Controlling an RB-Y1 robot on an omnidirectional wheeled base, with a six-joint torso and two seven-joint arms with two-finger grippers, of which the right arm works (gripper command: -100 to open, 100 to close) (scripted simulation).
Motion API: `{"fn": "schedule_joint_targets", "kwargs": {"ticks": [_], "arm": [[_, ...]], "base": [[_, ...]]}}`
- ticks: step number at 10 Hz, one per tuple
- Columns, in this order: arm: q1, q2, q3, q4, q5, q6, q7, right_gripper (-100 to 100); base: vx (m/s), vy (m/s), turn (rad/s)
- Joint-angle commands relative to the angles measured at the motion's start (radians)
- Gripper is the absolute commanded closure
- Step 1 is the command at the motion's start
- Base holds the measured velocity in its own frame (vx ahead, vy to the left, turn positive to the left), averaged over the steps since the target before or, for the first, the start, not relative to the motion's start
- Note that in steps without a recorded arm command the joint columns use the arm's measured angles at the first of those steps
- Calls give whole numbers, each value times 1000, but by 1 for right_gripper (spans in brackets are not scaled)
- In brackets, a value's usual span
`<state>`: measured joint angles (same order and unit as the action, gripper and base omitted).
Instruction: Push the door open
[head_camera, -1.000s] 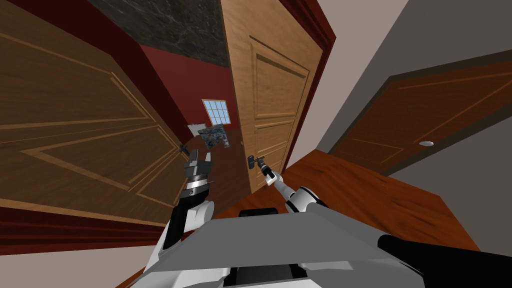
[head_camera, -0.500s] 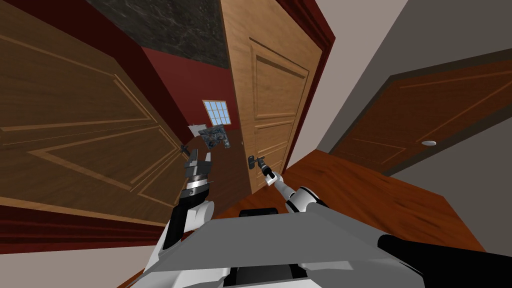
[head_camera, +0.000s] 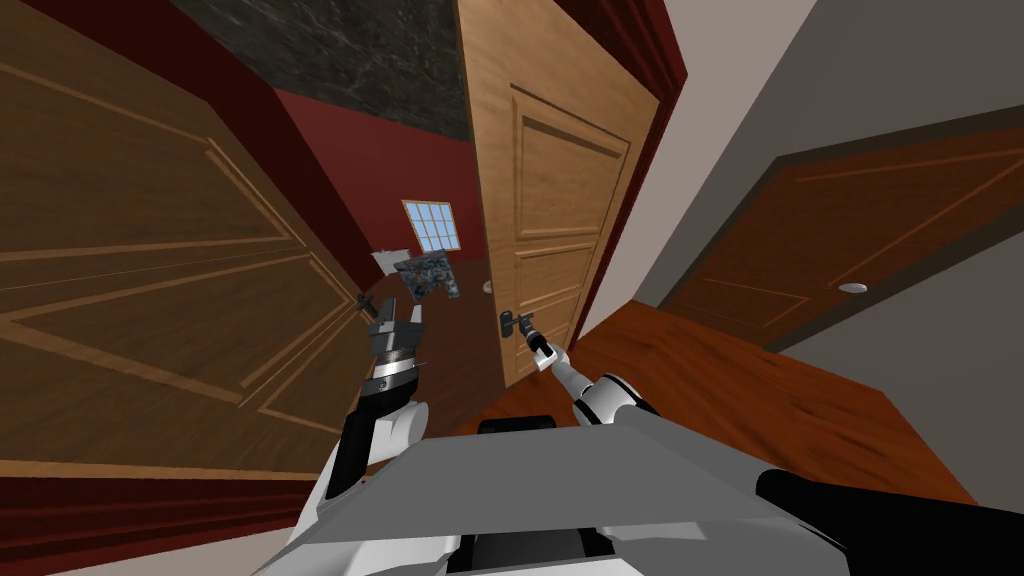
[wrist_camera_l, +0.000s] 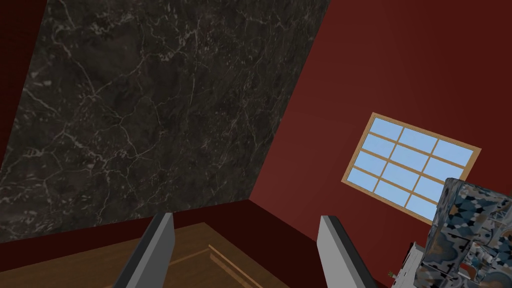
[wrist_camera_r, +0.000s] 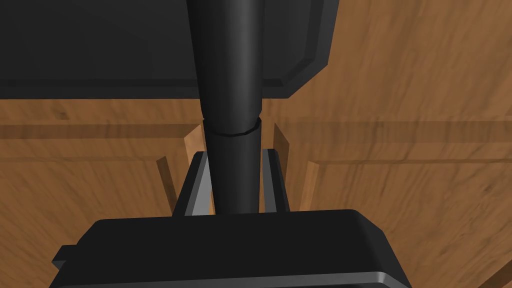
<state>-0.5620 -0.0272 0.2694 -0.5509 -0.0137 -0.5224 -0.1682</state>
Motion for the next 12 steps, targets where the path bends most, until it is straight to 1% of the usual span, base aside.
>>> {"fn": "schedule_joint_targets", "kwargs": {"ticks": [1,4,5,6,7,9,12], "arm": [[-3,-16,-16,-13,-5,5,4,100],[-1,-34,-49,-10,-16,7,19,100],[-1,-34,-49,-1,-16,7,19,100],[0,-40,-64,-9,-21,8,25,100],[1,-46,-79,-8,-26,9,32,100],[2,-52,-95,-7,-31,10,38,100],[5,-62,-134,-3,-44,12,55,100]], "base": [[135,105,-13],[147,169,-59],[109,117,-33],[114,138,-58],[106,152,-75],[118,134,-68],[163,158,-84]]}}
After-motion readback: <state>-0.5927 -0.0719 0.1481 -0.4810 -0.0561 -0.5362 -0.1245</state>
